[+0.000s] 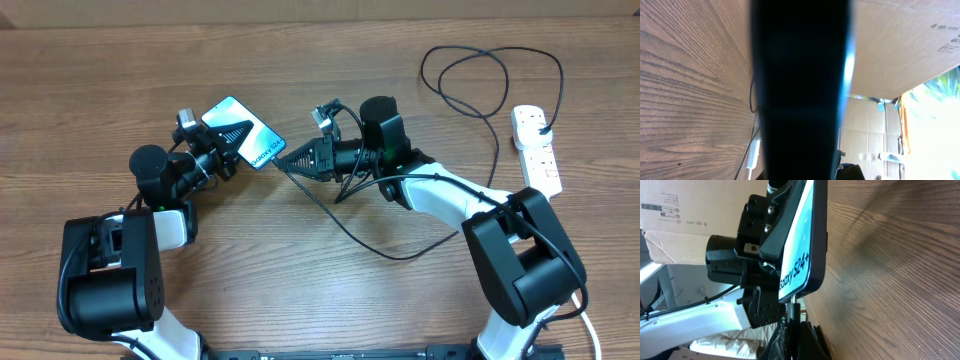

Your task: Plug charger to phone and switch on socket

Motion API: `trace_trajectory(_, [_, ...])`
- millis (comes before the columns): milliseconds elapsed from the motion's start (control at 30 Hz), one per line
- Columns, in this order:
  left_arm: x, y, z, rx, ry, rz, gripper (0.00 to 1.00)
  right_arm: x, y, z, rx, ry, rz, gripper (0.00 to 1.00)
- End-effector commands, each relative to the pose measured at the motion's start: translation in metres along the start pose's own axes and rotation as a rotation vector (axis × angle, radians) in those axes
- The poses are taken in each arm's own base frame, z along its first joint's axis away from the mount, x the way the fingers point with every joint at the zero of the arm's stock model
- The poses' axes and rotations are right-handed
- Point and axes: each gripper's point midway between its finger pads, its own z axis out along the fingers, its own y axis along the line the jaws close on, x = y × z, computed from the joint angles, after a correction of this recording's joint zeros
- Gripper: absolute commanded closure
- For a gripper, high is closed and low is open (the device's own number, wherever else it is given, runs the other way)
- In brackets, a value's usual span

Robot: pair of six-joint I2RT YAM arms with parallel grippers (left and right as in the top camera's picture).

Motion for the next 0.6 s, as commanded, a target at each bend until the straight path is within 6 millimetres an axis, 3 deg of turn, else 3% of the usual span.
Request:
trace_trajectory(0, [0.020, -0.014, 0.009, 0.021, 0.092, 0.027, 0.95, -0.007, -0.009, 0.005, 0.039, -0.055, 0.006, 0.96])
trace_trajectory(567, [0.045, -0.011, 0.015, 0.022, 0.195, 0.149, 0.95, -0.012, -0.012, 0.005, 0.059, -0.087, 0.019, 0.96])
